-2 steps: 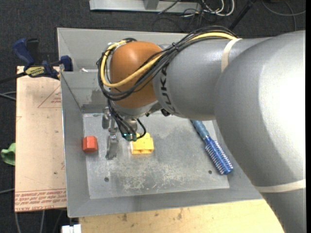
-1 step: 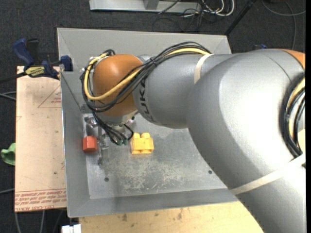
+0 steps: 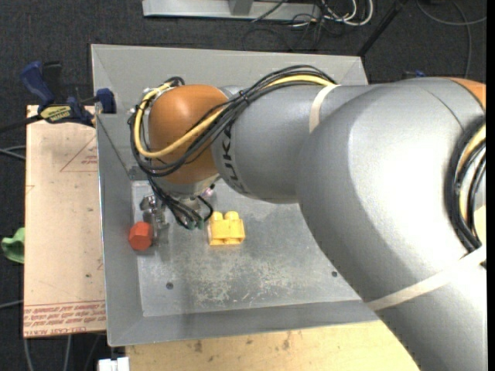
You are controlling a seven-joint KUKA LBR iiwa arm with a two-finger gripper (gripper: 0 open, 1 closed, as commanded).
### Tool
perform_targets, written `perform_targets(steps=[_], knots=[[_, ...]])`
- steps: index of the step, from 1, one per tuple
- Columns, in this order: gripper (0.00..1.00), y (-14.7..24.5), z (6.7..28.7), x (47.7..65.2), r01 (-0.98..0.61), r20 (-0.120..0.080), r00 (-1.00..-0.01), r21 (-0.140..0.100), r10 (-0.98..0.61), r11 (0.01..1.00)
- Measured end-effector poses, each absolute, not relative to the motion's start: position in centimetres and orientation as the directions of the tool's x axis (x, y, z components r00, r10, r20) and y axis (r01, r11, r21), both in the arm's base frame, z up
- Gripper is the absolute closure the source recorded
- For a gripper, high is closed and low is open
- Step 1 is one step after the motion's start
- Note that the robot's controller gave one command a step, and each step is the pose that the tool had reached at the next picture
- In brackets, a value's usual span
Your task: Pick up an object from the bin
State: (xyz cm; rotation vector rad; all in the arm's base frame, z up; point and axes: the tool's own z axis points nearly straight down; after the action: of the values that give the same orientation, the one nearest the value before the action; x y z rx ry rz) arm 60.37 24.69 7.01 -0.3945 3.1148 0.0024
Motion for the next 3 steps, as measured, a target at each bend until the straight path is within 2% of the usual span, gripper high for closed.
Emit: perform_targets(steps=[1, 2, 3], knots=[[0.00, 24.7, 7.0, 60.4, -0.250, -0.002, -0.968, 0.002, -0.250, 0.968], [0.00, 24.7, 7.0, 59.1, -0.341, -0.001, -0.940, 0.001, -0.341, 0.940], [0.00, 25.2, 6.9, 58.7, -0.303, 0.000, -0.953, 0.002, -0.303, 0.953]])
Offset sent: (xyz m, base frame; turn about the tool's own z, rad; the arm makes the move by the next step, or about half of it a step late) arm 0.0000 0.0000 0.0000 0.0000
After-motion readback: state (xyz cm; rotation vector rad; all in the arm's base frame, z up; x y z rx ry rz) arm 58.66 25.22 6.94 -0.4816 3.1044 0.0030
